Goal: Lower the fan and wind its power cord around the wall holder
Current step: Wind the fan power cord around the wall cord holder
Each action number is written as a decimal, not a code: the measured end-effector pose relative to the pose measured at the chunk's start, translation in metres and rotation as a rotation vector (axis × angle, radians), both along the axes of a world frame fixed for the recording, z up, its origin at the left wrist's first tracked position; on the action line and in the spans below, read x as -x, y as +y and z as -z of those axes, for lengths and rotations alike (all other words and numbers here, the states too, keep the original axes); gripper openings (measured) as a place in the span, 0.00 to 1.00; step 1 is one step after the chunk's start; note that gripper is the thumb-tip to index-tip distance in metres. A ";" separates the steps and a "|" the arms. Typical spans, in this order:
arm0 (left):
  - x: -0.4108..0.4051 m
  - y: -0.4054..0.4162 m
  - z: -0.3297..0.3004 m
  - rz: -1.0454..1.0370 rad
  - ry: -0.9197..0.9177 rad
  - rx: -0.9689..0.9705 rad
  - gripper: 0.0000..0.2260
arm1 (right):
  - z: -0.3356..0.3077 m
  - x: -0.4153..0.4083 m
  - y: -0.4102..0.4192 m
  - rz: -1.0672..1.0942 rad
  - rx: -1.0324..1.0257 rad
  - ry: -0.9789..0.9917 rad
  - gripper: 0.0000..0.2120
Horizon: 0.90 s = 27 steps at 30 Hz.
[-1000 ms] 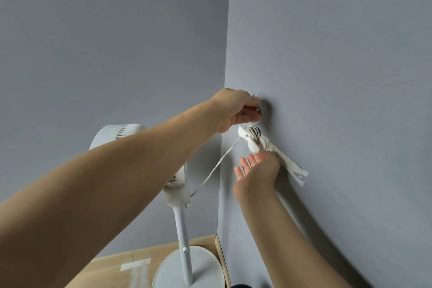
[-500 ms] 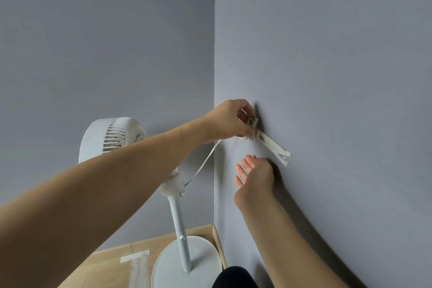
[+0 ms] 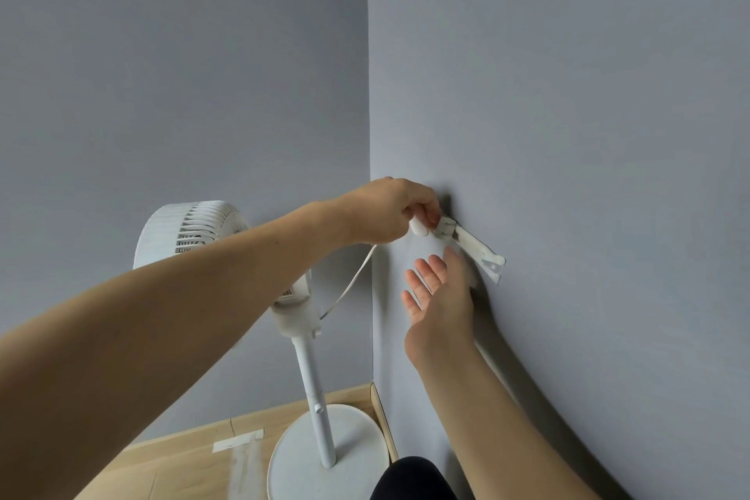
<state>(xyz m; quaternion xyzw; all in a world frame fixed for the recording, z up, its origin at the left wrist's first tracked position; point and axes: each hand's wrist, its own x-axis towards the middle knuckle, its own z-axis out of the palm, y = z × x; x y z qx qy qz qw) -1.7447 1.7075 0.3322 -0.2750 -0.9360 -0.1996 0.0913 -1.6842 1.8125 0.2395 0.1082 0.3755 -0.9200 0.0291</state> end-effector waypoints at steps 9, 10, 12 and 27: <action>0.011 0.006 0.008 -0.033 0.003 -0.054 0.21 | -0.009 0.006 0.002 0.000 -0.006 0.068 0.10; 0.011 0.006 0.008 -0.038 0.006 -0.045 0.22 | -0.008 0.006 0.002 -0.007 0.000 0.077 0.11; 0.011 0.005 0.009 -0.039 -0.001 -0.026 0.23 | -0.005 0.007 0.001 -0.002 -0.003 0.079 0.14; 0.032 0.001 0.015 -0.405 0.019 -0.157 0.15 | 0.013 0.035 -0.011 -0.091 -0.042 -0.124 0.18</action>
